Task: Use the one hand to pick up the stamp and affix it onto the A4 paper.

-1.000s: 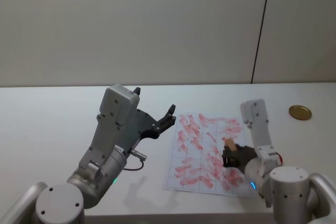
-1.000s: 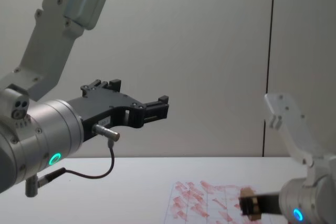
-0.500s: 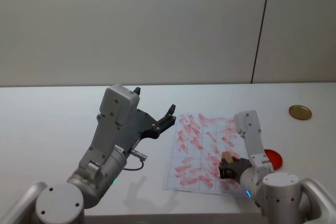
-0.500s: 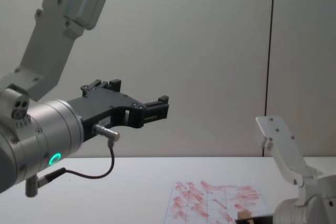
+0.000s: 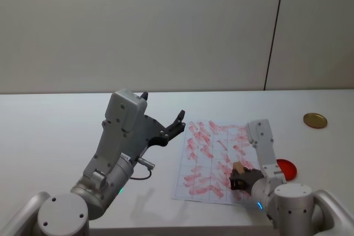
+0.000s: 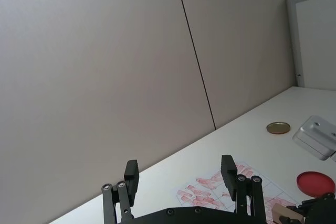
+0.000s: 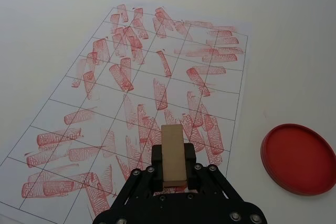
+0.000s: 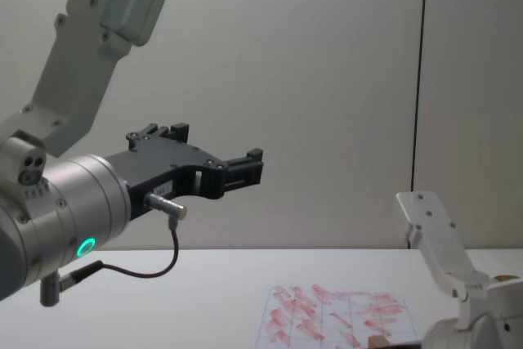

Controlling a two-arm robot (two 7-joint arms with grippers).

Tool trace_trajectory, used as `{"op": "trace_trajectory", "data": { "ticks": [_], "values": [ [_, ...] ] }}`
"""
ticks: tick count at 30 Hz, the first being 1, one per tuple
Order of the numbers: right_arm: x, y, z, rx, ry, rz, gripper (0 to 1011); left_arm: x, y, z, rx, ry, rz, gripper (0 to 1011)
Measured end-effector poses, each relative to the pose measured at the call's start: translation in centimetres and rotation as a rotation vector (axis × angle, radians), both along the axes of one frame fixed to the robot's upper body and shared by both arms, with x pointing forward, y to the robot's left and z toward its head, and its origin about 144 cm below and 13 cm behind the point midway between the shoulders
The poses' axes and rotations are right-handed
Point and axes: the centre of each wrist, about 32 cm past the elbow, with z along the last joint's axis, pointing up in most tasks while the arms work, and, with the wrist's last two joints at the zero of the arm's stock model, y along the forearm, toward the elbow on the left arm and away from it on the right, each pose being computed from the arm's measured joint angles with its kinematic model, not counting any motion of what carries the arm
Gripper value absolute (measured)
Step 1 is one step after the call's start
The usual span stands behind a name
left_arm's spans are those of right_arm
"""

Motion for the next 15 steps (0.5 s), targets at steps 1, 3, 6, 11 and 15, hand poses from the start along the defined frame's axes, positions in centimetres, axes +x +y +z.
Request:
{"op": "trace_trajectory", "data": {
  "ticks": [1, 3, 6, 11, 15],
  "values": [
    [0.07, 0.01, -0.11, 0.002, 0.002, -0.001, 217, 0.0, 0.0, 0.0, 0.0, 0.0, 0.0, 993],
    [0.17, 0.0, -0.24, 0.006, 0.005, -0.003, 217, 0.0, 0.0, 0.0, 0.0, 0.0, 0.0, 993],
    [0.22, -0.01, -0.4, 0.01, 0.008, -0.005, 217, 0.0, 0.0, 0.0, 0.0, 0.0, 0.0, 993],
    [0.3, -0.03, -0.71, 0.017, 0.016, -0.009, 217, 0.0, 0.0, 0.0, 0.0, 0.0, 0.0, 993],
    [0.31, -0.03, -0.84, 0.02, 0.021, -0.011, 216, 0.0, 0.0, 0.0, 0.0, 0.0, 0.0, 993]
  ]
}}
